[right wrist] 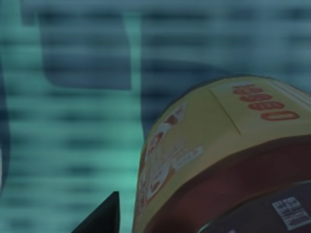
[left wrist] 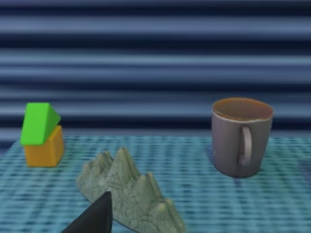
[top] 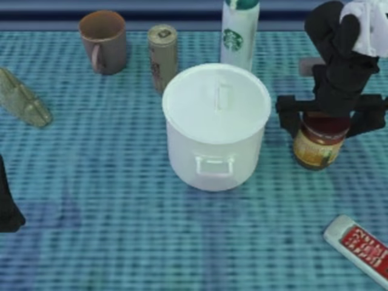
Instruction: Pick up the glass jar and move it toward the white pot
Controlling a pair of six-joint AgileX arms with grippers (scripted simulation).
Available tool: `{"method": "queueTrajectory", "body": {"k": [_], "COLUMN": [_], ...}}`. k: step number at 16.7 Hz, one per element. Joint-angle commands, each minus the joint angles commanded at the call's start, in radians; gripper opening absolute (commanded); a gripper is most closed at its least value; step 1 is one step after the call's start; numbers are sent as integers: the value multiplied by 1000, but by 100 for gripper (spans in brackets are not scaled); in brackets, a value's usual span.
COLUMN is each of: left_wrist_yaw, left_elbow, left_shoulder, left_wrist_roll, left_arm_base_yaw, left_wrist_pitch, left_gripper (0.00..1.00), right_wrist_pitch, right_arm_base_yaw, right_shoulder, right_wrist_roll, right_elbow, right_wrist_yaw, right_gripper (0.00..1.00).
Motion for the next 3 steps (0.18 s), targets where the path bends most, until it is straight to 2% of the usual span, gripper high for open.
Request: {"method": "queueTrajectory", "body": {"k": [3], "left_wrist_yaw": [0], "left_elbow": [0], "left_shoulder": [0], "left_wrist_roll": [0], "left_arm_base_yaw": [0], "left_wrist_pitch": [0], "left_gripper": [100], "right_wrist_pitch": [0], "right_arm_base_yaw": [0], "right_shoulder": [0], "right_wrist_roll": [0], "right_elbow": [0], "right_wrist_yaw": [0], "right_gripper": [100]}}
